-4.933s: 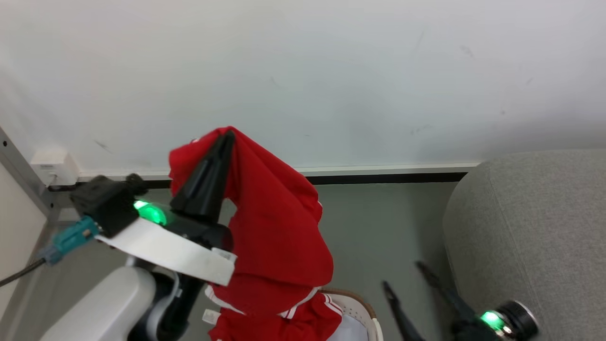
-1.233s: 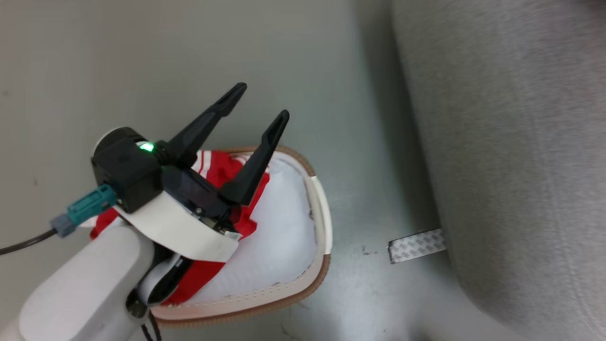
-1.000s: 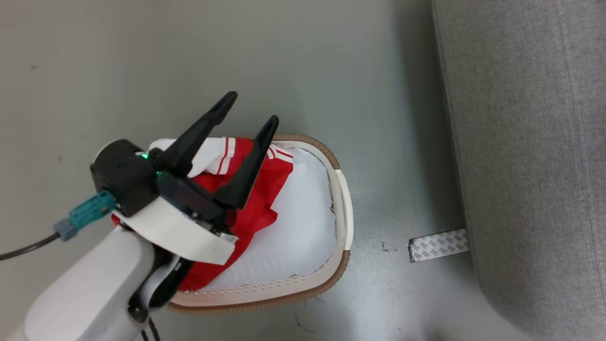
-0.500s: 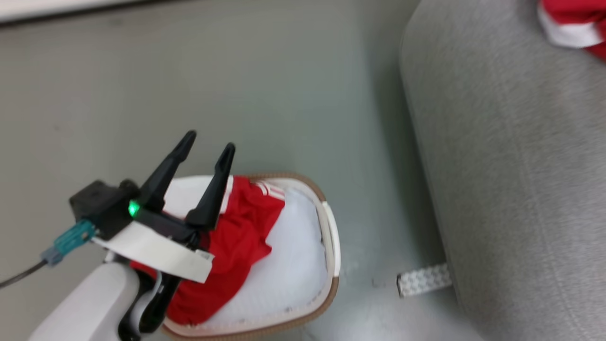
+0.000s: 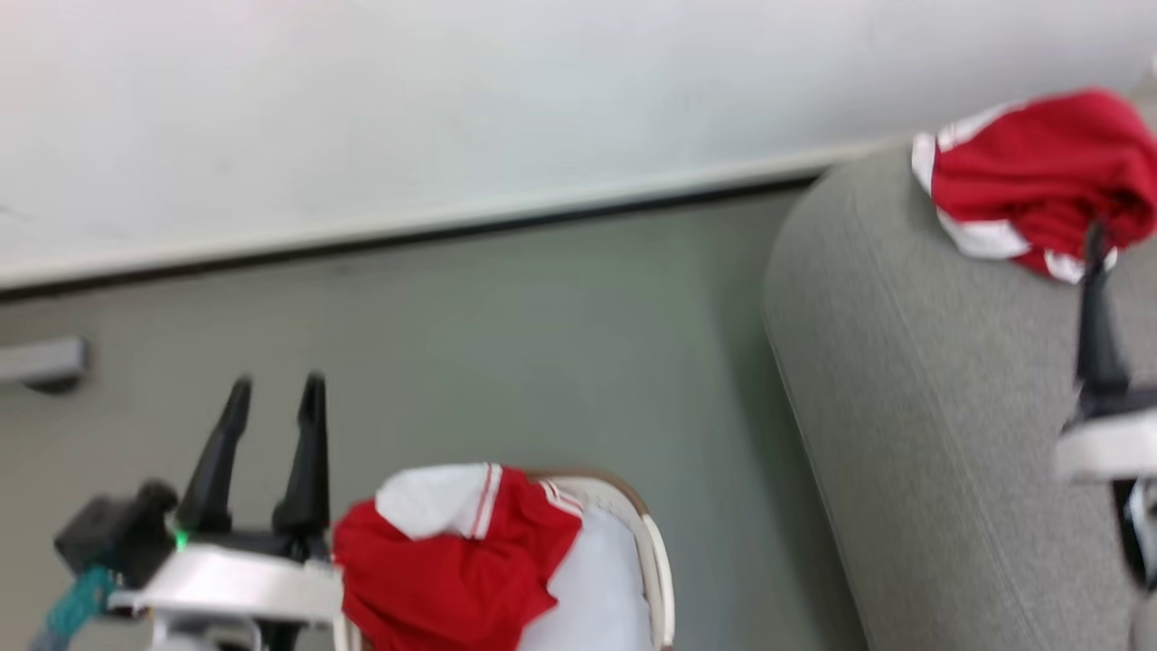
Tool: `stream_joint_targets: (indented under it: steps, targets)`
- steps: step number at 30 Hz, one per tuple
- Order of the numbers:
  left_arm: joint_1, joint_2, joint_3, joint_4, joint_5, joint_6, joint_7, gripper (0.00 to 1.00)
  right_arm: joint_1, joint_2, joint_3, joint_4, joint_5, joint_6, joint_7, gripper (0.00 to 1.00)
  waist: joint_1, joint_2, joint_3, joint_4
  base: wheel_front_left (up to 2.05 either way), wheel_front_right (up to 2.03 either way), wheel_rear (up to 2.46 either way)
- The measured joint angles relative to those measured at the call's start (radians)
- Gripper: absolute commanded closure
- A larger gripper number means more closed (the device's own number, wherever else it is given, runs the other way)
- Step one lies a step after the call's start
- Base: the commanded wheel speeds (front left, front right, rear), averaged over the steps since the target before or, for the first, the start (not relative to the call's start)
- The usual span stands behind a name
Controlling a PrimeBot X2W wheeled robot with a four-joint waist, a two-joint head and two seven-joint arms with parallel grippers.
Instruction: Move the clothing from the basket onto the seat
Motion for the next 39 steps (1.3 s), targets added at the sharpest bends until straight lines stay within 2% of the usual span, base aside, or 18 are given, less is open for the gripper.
stream_joint_targets:
  steps: [6,10,13,18,23,26,39]
  targets:
    - [0.133,-0.069,0.099,0.012,0.101,-0.025,0.0,0.0,0.192,0.043,0.065,-0.054,0.067,0.0,0.0,0.0,-0.0001,0.0,-0.11,0.042,0.0,0.0,0.0]
    - [0.19,-0.108,0.146,0.015,0.158,-0.074,0.0,0.0,0.283,0.06,0.115,-0.063,0.08,0.0,0.0,0.0,0.0,0.0001,-0.159,0.068,0.0,0.0,0.0]
    - [0.226,-0.131,0.166,0.035,0.184,-0.127,0.0,0.0,0.336,0.071,0.131,-0.067,0.077,0.0,0.0,0.0,0.0,0.0001,-0.184,0.083,0.0,0.0,0.0]
    - [0.236,-0.169,0.185,0.062,0.222,-0.172,0.0,0.0,0.406,0.093,0.137,-0.07,0.066,0.0,0.0,0.0,0.0002,0.0001,-0.206,0.097,0.0,0.0,0.0]
    - [0.243,-0.198,0.193,0.092,0.242,-0.19,0.0,0.0,0.462,0.1,0.127,-0.059,0.072,0.0,0.0,0.0,0.0002,0.0001,-0.219,0.101,0.0,0.0,0.0]
    - [0.244,-0.205,0.192,0.114,0.251,-0.196,0.0,0.0,0.491,0.1,0.131,-0.048,0.113,0.0,0.0,0.0,0.0003,0.0001,-0.227,0.1,0.0,0.0,0.0]
    - [0.239,-0.202,0.17,0.152,0.25,-0.2,0.0,0.0,0.506,0.101,0.153,-0.027,0.13,0.0,0.0,0.0,0.0004,0.0001,-0.234,0.085,0.0,0.0,0.0]
